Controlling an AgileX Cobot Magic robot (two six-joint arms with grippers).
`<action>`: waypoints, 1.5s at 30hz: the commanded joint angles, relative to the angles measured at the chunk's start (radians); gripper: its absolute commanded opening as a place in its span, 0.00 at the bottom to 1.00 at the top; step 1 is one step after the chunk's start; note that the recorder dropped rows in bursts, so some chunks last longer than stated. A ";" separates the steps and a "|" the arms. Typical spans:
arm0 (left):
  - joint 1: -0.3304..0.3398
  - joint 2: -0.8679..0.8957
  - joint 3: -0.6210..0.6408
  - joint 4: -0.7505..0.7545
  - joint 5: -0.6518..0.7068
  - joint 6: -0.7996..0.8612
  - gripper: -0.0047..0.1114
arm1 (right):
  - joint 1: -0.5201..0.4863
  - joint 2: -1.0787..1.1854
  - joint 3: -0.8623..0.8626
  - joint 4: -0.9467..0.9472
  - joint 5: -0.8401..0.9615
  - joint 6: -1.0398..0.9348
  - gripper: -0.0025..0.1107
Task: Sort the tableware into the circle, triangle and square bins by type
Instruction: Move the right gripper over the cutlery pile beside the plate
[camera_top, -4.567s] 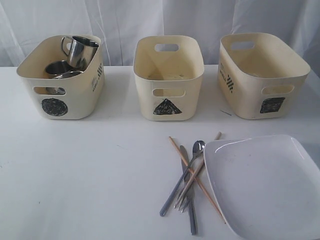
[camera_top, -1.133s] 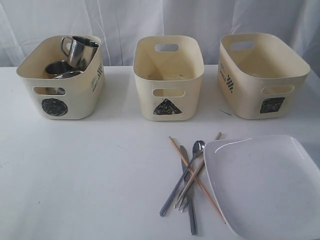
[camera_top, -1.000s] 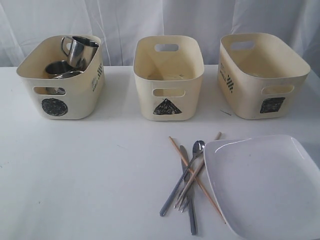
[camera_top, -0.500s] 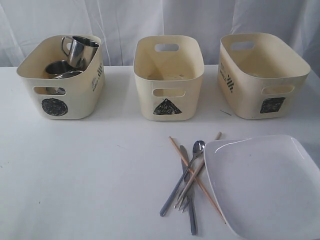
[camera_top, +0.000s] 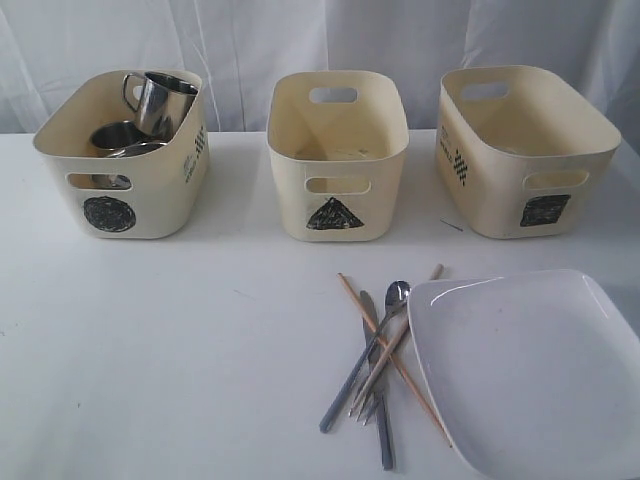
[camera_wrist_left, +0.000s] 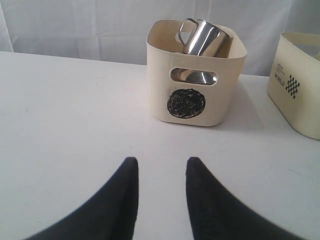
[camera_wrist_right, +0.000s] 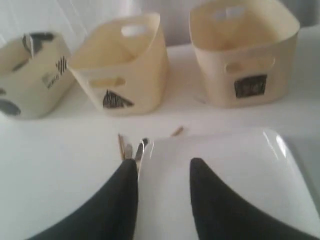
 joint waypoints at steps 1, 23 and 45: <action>0.002 -0.005 0.004 -0.005 0.000 -0.008 0.36 | 0.000 0.159 -0.061 0.087 0.113 -0.141 0.32; 0.002 -0.005 0.004 -0.005 0.000 -0.008 0.36 | -0.001 0.598 -0.090 0.687 0.089 -0.546 0.45; 0.002 -0.005 0.004 -0.005 0.000 -0.008 0.36 | 0.415 0.914 -0.144 0.717 -0.164 -0.591 0.45</action>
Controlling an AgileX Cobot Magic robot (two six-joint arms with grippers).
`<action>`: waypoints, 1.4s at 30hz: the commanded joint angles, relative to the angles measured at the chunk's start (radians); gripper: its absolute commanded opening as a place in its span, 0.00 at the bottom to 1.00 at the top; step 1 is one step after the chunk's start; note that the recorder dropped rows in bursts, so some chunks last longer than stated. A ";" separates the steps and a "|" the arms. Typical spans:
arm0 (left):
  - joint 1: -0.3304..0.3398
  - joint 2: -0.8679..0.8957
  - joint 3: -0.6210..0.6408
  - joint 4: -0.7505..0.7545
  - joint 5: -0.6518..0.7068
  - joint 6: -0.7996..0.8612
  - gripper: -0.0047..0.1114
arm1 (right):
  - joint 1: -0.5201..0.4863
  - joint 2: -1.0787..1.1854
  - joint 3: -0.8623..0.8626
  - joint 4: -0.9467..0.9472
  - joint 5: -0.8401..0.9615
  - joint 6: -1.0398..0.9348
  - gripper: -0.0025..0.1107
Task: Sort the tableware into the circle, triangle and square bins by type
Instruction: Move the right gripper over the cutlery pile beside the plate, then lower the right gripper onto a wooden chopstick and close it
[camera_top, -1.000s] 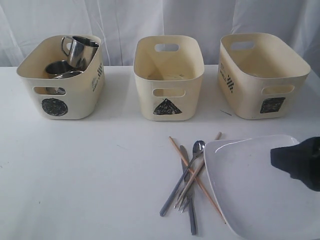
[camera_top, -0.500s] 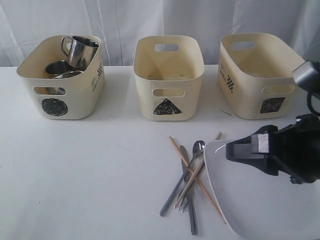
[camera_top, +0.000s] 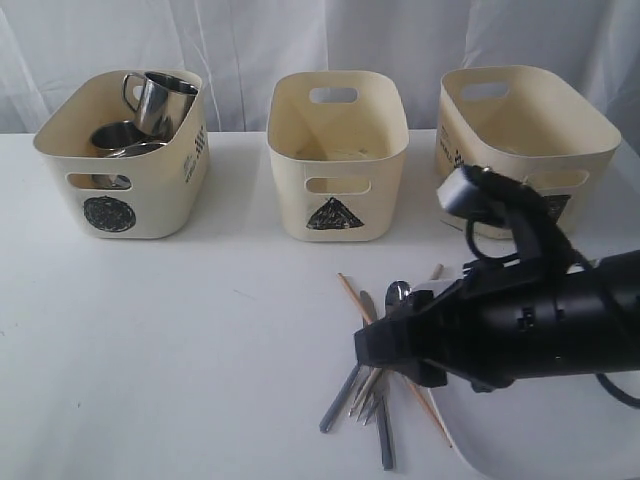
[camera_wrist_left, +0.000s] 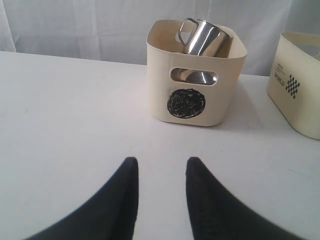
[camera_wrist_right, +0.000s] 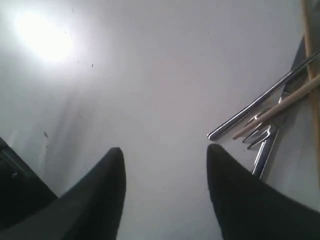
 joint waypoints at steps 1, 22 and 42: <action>0.002 -0.005 0.004 -0.005 0.000 -0.008 0.36 | 0.072 0.076 -0.025 -0.064 -0.088 0.034 0.45; 0.002 -0.005 0.004 -0.005 0.000 -0.008 0.36 | 0.081 0.324 -0.151 -0.800 -0.175 -0.011 0.44; 0.002 -0.005 0.004 -0.005 0.000 -0.008 0.36 | 0.081 0.324 -0.151 -0.827 -0.102 0.598 0.44</action>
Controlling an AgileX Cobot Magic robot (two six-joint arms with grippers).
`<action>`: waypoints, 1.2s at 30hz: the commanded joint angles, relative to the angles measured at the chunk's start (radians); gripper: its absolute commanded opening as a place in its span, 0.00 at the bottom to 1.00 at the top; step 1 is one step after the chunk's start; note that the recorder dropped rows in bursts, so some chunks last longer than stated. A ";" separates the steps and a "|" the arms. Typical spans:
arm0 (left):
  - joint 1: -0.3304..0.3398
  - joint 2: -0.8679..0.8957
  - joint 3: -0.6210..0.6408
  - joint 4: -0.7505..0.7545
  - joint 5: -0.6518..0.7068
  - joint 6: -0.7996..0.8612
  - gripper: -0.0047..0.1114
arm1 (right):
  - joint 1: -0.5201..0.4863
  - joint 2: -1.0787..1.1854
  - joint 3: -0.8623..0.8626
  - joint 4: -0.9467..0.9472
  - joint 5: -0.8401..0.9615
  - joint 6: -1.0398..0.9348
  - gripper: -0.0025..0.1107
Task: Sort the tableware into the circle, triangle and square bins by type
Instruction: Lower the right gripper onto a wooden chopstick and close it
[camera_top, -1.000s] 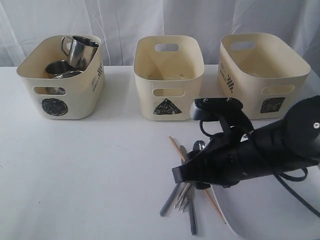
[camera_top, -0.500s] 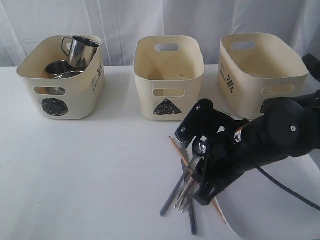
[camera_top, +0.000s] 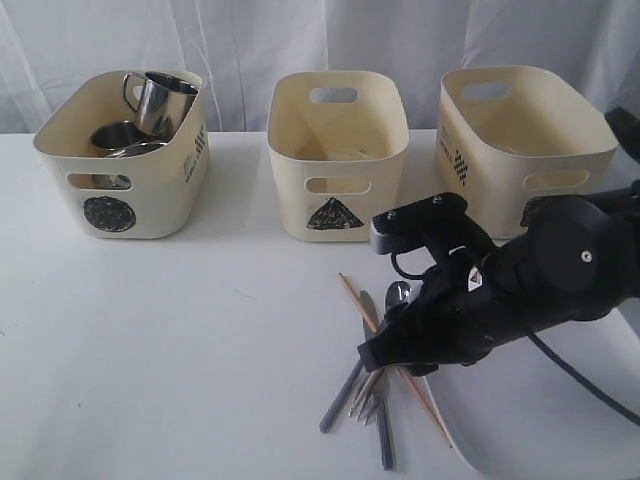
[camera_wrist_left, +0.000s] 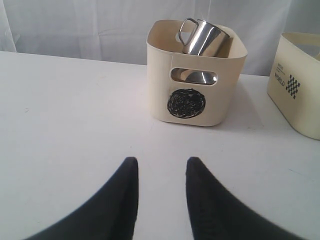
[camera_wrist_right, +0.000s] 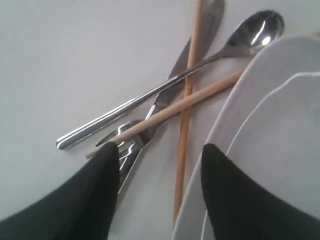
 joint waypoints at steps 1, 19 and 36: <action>0.002 -0.005 0.004 -0.005 0.000 -0.008 0.36 | 0.002 0.000 -0.002 -0.050 0.050 0.080 0.44; 0.002 -0.005 0.004 -0.005 0.000 -0.008 0.36 | 0.098 0.044 -0.094 -0.223 0.290 0.075 0.44; 0.002 -0.005 0.004 -0.005 0.000 -0.008 0.36 | 0.139 0.249 -0.394 -0.260 0.416 -0.110 0.44</action>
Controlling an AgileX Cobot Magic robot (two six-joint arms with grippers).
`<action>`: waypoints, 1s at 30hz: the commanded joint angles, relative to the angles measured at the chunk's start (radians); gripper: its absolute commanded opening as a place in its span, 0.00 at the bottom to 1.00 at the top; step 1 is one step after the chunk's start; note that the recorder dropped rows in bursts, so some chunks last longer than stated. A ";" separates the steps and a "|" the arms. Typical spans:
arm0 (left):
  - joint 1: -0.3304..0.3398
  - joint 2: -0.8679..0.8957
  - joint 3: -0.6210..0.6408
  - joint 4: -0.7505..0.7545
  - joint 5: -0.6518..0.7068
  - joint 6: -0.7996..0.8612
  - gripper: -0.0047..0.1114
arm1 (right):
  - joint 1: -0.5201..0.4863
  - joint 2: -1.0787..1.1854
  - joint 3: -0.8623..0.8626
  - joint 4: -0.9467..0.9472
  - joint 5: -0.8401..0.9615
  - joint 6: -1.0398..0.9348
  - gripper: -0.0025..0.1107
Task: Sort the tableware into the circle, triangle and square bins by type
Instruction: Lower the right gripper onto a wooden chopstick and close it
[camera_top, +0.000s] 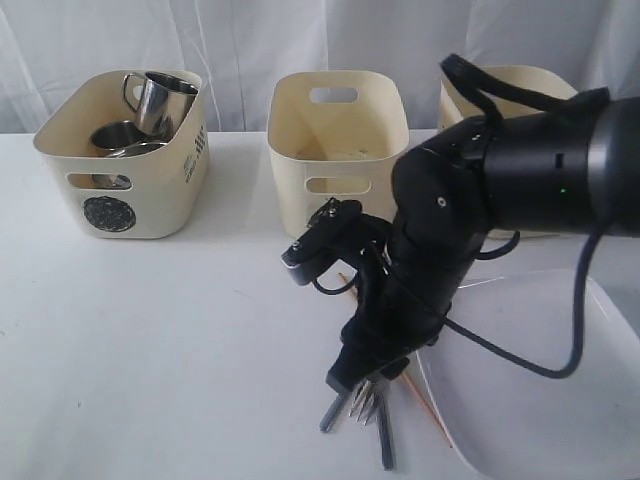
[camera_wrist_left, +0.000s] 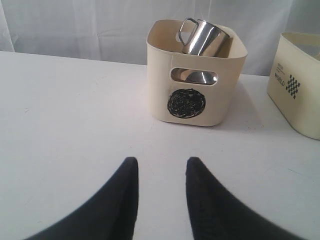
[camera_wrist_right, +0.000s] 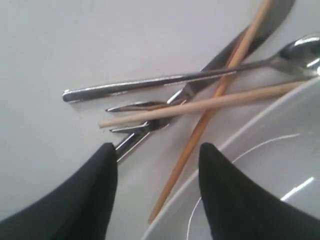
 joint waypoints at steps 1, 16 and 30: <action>0.002 -0.005 0.004 -0.005 0.000 -0.008 0.36 | 0.001 0.061 -0.078 -0.015 0.007 -0.022 0.44; 0.002 -0.005 0.004 -0.005 0.000 -0.008 0.36 | -0.020 0.271 -0.309 -0.053 -0.017 -0.022 0.44; 0.002 -0.005 0.004 -0.005 0.000 -0.008 0.36 | -0.092 0.342 -0.366 -0.061 -0.055 -0.014 0.44</action>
